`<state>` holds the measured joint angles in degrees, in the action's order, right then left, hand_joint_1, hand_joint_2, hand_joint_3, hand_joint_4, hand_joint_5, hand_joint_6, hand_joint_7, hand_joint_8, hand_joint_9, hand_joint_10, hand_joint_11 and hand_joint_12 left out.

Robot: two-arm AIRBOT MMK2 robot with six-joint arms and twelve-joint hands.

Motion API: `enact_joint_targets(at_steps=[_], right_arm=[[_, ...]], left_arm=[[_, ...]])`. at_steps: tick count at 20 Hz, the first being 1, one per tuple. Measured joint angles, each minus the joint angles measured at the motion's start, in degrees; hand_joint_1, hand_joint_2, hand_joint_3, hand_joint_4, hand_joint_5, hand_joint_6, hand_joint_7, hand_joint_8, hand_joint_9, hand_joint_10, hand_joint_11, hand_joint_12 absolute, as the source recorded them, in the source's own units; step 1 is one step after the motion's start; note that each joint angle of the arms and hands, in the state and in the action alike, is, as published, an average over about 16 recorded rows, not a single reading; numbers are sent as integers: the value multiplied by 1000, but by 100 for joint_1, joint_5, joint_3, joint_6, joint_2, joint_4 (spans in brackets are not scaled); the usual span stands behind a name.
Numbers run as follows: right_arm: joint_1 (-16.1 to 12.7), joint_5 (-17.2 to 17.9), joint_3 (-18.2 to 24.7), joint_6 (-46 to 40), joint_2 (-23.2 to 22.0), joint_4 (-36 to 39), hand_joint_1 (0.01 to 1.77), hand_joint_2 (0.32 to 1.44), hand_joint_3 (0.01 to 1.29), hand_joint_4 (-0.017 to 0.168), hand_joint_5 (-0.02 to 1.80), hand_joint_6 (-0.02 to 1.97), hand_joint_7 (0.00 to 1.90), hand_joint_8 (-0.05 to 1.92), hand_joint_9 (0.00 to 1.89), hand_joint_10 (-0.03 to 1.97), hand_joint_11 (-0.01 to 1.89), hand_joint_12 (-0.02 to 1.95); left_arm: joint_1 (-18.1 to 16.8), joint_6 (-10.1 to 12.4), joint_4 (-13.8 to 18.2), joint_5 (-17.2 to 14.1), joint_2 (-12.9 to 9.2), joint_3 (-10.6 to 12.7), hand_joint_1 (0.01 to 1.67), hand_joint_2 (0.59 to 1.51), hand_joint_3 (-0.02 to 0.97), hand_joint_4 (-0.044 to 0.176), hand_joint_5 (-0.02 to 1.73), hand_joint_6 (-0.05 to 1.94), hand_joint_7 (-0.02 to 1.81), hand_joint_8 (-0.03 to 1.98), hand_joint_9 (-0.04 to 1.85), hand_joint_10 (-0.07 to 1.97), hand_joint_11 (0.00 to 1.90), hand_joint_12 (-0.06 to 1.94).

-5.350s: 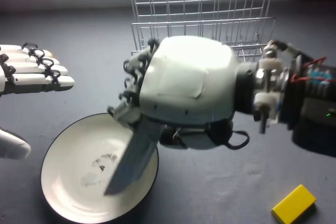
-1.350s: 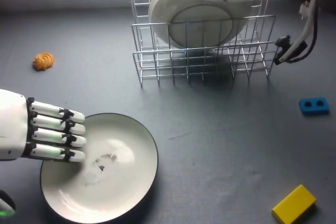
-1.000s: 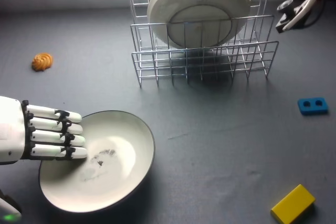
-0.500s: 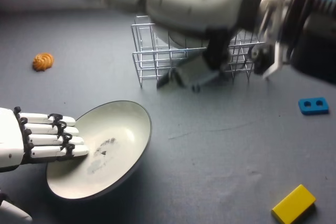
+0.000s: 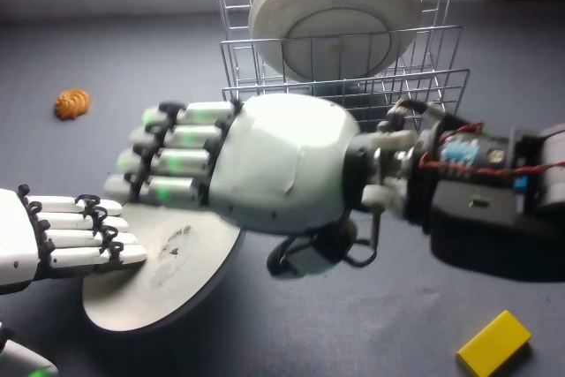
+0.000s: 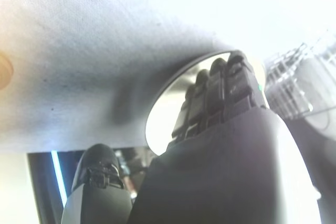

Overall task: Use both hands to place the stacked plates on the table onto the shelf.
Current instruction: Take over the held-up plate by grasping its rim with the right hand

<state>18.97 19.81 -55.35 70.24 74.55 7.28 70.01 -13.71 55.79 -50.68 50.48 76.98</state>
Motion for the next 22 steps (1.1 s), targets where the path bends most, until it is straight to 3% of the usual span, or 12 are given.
enact_joint_targets(at_steps=[7, 10, 16, 22], right_arm=[[465, -3, -478, 392, 572, -16, 1203, 843, 10, 3, 14, 15, 22, 22, 13, -12, 22, 4], [576, 18, -703, 443, 788, -16, 1203, 859, 10, 3, 40, 15, 31, 22, 19, -13, 22, 102], [672, 92, -1052, 466, 1123, -22, 1261, 926, 10, 2, 224, 26, 195, 26, 169, 35, 48, 579], [635, 249, -1173, 472, 1332, -37, 1309, 1004, 10, 3, 488, 234, 474, 234, 451, 319, 211, 1124]], left_arm=[[62, 29, -104, 30, -22, -55, 19, 1106, 18, -8, 0, -30, 30, 17, 20, 9, 15, -25], [74, 28, -121, 35, -24, -58, 20, 1106, 18, -8, 0, -30, 29, 17, 20, 9, 15, -27], [87, 29, -159, 40, -26, -58, 20, 1102, 18, -8, 3, -31, 33, 17, 24, 9, 14, -31], [98, 38, -237, 45, -27, -57, 21, 1101, 19, -8, 4, -33, 43, 17, 30, 7, 13, -32]])
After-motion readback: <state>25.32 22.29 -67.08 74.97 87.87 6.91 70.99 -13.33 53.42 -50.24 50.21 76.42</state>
